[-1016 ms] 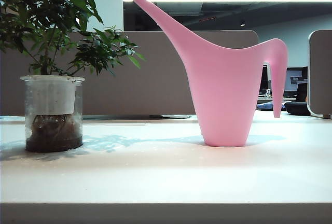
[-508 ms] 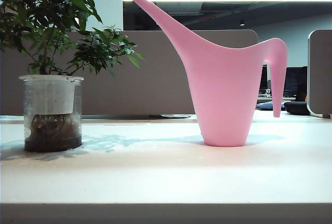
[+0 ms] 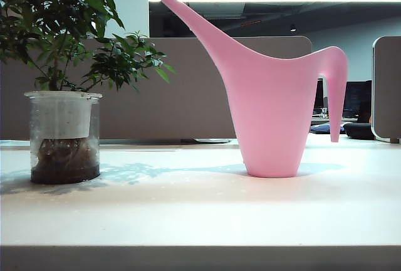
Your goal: Pick up the watering can from the table, water the potted plant, and put the can back.
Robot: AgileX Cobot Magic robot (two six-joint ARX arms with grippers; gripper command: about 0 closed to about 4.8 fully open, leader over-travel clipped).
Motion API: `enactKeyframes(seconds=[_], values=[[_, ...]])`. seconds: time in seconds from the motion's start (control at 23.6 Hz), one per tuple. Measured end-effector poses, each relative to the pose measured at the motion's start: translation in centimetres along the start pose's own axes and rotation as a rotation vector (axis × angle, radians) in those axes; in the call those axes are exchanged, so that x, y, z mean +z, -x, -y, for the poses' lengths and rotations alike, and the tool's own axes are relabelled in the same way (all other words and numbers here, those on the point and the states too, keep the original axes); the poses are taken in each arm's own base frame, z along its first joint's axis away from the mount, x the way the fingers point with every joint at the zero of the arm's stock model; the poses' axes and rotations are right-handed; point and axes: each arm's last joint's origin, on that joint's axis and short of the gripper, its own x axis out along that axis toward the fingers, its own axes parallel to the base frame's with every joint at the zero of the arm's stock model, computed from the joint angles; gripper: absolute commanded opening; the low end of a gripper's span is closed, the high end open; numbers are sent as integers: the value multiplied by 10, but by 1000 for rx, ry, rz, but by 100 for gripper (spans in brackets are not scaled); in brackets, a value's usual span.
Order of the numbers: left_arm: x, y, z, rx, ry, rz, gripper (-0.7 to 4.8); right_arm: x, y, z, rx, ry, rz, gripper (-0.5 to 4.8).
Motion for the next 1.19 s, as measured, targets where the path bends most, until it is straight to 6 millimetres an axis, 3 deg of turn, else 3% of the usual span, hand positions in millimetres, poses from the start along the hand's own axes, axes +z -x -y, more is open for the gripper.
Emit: enactKeyframes(seconds=[0.17, 0.3, 0.34, 0.42, 0.59, 0.68, 0.72, 0.76, 0.85, 1.19], values=[[25, -22, 2, -43, 0, -39, -5, 12, -27, -2, 0, 5, -68, -5], [32, -41, 7, -94, 0, -91, -5, 18, -50, -5, 1, 10, -131, -5], [28, -52, 10, -133, -20, -153, -5, 17, -69, -7, 4, 17, -196, -5], [22, -64, 17, -197, -31, -250, -5, 1, -88, -9, 17, 30, -322, -3], [24, -68, 26, -260, -34, -297, -5, -31, -117, -14, 63, 38, -485, 11], [23, -69, 28, -272, -40, -308, -5, -51, -130, -17, 84, 38, -575, 122], [22, -69, 29, -276, -49, -310, -5, -57, -134, -18, 98, 36, -595, 211], [22, -69, 29, -279, -58, -310, -5, -64, -139, -19, 119, 30, -621, 332], [23, -69, 31, -293, -70, -305, -5, -77, -146, -21, 141, 24, -673, 447], [26, -67, 41, -355, -76, -272, -5, -125, -175, -25, 160, 50, -687, 450]])
